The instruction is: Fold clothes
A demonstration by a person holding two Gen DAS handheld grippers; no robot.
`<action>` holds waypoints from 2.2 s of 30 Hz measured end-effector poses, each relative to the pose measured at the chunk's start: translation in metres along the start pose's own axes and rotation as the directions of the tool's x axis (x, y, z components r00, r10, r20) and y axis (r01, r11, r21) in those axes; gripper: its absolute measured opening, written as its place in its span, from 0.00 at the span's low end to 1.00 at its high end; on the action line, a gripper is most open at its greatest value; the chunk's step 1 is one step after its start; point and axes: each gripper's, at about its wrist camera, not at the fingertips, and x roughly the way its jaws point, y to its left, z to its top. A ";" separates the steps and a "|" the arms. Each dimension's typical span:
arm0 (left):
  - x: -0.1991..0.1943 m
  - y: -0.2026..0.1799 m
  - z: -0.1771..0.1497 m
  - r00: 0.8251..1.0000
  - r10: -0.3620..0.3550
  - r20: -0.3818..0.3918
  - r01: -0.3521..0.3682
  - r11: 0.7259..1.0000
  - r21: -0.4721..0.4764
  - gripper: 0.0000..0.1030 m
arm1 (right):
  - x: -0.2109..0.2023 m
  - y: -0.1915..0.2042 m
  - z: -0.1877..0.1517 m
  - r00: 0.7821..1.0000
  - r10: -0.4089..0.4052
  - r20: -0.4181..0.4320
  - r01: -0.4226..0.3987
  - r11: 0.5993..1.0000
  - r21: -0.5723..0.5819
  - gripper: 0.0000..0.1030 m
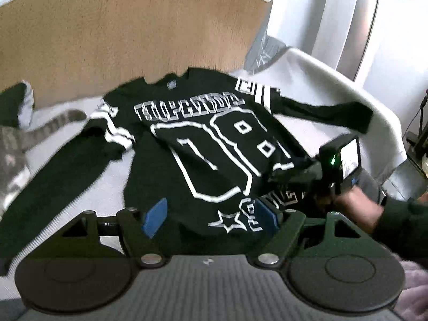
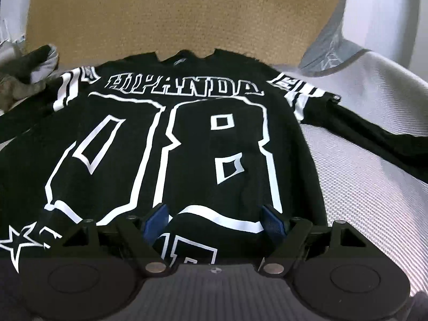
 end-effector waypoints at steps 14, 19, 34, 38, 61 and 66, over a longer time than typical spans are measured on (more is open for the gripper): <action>-0.037 0.006 0.023 0.988 -0.074 0.136 0.075 0.997 0.003 0.77 | 0.023 0.001 0.024 0.979 0.006 -0.202 -0.005 1.000 0.004 0.84; -0.035 0.012 0.023 0.983 -0.112 0.145 0.116 0.993 -0.019 0.77 | 0.032 0.003 0.035 0.958 -0.004 -0.288 0.002 1.000 -0.006 0.85; -0.023 0.047 0.011 0.986 -0.116 0.120 0.131 0.983 -0.132 0.77 | 0.043 0.008 0.043 0.942 -0.018 -0.334 0.022 1.000 0.008 0.94; -0.025 0.046 0.013 0.984 -0.119 0.129 0.137 0.980 -0.146 0.77 | 0.044 0.007 0.043 0.946 -0.009 -0.325 0.009 1.000 0.000 0.95; -0.069 -0.034 0.083 0.978 0.004 0.210 0.012 0.997 -0.074 0.77 | 0.034 0.002 0.031 0.974 0.032 -0.225 -0.033 0.999 0.000 0.96; -0.049 -0.043 0.091 0.985 0.091 0.148 -0.081 0.994 -0.074 0.77 | 0.029 -0.002 0.024 0.985 0.054 -0.167 -0.054 0.999 0.007 0.96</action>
